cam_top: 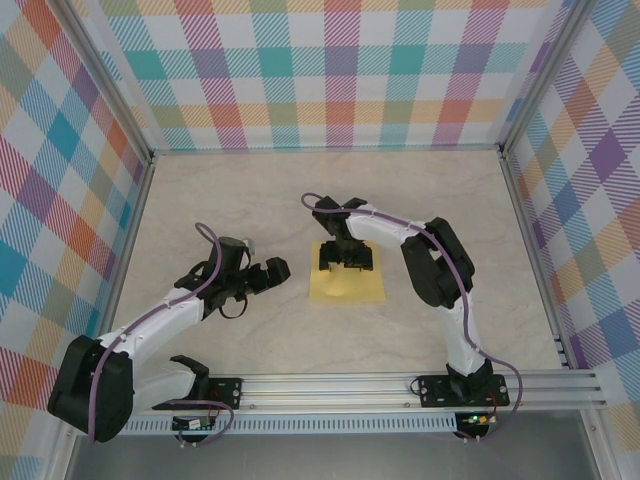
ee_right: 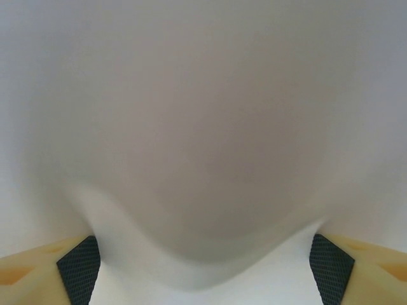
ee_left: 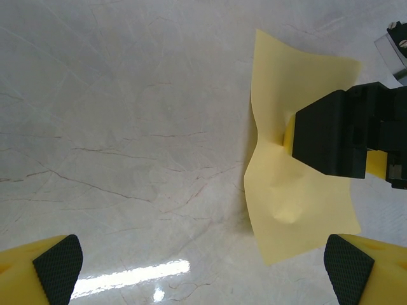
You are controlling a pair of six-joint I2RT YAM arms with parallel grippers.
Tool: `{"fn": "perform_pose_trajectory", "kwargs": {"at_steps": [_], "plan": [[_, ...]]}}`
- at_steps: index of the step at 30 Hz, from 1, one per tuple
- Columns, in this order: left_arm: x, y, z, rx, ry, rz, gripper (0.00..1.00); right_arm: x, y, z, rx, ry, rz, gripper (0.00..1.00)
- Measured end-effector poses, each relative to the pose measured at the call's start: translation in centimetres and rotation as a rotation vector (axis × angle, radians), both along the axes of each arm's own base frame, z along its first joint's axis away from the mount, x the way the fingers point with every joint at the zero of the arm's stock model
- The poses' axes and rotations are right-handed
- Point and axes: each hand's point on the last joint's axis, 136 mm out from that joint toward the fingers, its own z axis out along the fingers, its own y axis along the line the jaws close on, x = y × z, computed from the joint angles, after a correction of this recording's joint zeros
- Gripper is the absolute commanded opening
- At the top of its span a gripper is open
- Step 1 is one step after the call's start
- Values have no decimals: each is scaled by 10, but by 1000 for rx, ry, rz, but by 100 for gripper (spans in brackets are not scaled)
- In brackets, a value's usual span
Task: Fold a paper plane with a square sheet of paper (pick it up from the middle)
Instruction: First fold in half a square sheet of paper at the center of the table.
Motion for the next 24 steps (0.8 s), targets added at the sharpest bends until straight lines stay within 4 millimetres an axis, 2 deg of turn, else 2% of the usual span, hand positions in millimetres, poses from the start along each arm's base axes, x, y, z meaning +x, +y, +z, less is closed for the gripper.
{"fn": "perform_pose_trajectory", "kwargs": {"at_steps": [1,3,5,15,20,24], "plan": [[0,0,0,0,-1,0,100,0,0,0,0,0,0,88],[0,0,2,-3,-7,0,100,0,0,1,0,1,1,98],[0,0,3,-4,-10,0,100,-1,0,1,0,4,16,99],[0,0,4,-6,-12,1,100,-7,-1,9,7,-1,36,100],[0,0,9,-14,-27,3,100,-19,-7,2,-8,23,42,100],[1,0,10,-14,-30,3,100,-19,-5,0,-4,20,43,100]]}}
